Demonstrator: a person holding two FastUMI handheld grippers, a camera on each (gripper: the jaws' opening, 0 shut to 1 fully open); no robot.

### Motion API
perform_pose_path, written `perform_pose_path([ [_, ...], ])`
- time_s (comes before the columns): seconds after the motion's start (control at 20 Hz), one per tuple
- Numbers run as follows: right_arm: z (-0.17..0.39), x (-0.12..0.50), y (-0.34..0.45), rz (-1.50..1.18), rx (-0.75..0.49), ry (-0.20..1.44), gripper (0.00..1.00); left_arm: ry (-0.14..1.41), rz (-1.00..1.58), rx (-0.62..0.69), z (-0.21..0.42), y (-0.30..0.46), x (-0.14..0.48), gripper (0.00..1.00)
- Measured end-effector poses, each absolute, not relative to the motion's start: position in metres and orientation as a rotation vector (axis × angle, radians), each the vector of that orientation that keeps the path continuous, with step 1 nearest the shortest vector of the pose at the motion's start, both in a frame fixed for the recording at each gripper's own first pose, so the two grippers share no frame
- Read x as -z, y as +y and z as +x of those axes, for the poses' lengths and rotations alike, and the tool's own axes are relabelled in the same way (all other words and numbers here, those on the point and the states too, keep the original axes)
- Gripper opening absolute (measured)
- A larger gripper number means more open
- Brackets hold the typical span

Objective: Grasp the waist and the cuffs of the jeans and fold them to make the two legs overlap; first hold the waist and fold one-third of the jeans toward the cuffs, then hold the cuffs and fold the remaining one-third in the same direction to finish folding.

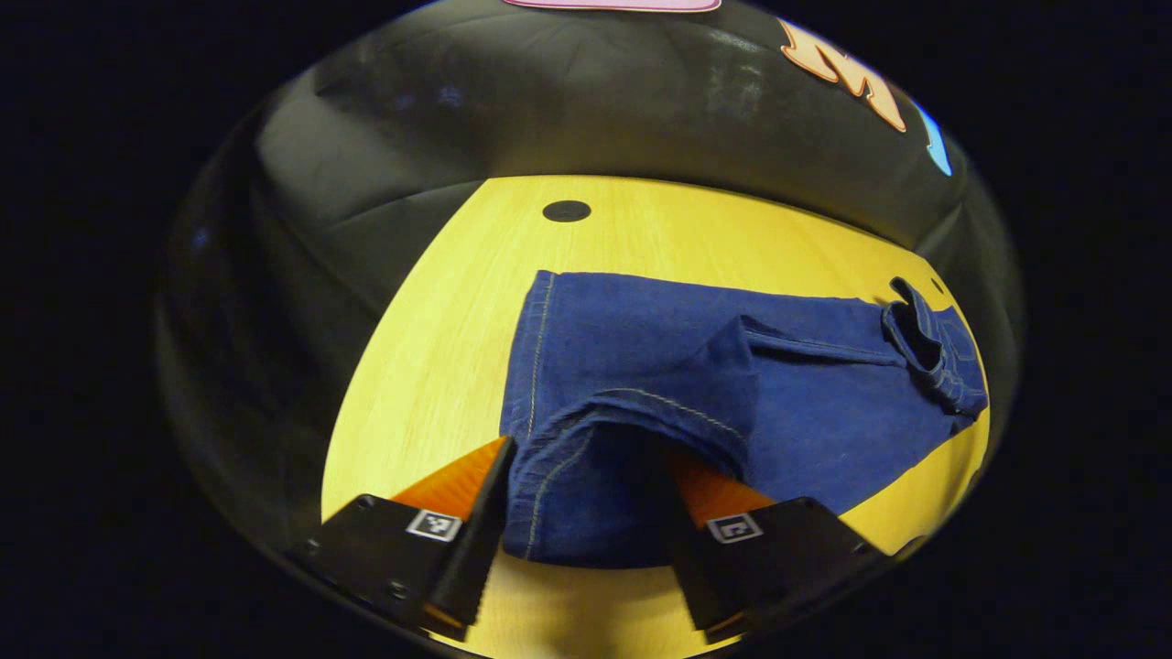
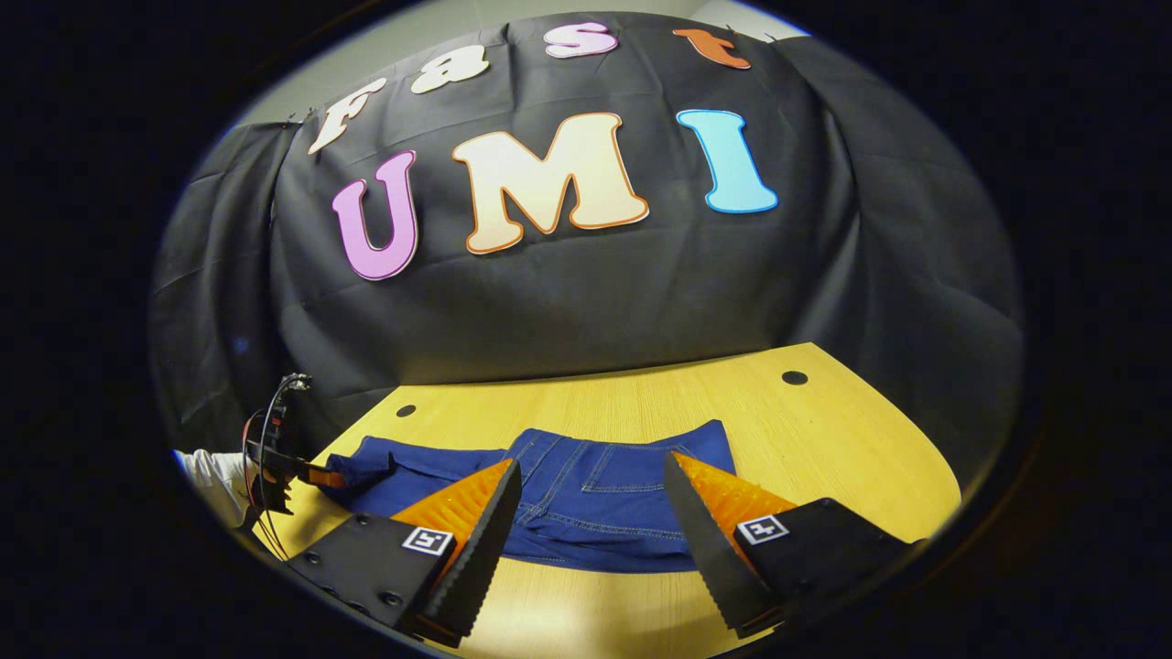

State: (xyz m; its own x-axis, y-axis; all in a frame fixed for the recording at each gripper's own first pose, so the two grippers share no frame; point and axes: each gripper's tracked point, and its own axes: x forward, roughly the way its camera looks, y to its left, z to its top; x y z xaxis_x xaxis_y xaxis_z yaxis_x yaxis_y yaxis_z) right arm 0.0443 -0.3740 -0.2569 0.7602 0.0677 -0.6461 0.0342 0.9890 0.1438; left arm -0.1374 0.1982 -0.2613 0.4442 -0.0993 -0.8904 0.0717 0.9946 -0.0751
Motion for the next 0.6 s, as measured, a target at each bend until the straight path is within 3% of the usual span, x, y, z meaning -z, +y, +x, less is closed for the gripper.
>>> perform_pose_path([
  [0.15, 0.045, 0.258, -0.372, 0.156, -0.023, 0.707, 0.97, 1.083, -0.152, 0.103, -0.132, 0.179, 0.26, 0.06],
  [0.25, 0.046, 0.256, -0.372, 0.16, -0.022, 0.701, 0.97, 1.097, -0.228, 0.085, -0.134, 0.174, 0.26, 0.0],
  [0.35, 0.047, 0.25, -0.375, 0.167, -0.019, 0.69, 0.97, 1.053, -0.302, 0.063, -0.127, 0.167, 0.249, 0.0],
  [0.6, 0.054, 0.234, -0.388, 0.181, -0.015, 0.658, 0.97, 0.922, -0.372, 0.152, -0.113, 0.123, 0.177, 0.0],
])
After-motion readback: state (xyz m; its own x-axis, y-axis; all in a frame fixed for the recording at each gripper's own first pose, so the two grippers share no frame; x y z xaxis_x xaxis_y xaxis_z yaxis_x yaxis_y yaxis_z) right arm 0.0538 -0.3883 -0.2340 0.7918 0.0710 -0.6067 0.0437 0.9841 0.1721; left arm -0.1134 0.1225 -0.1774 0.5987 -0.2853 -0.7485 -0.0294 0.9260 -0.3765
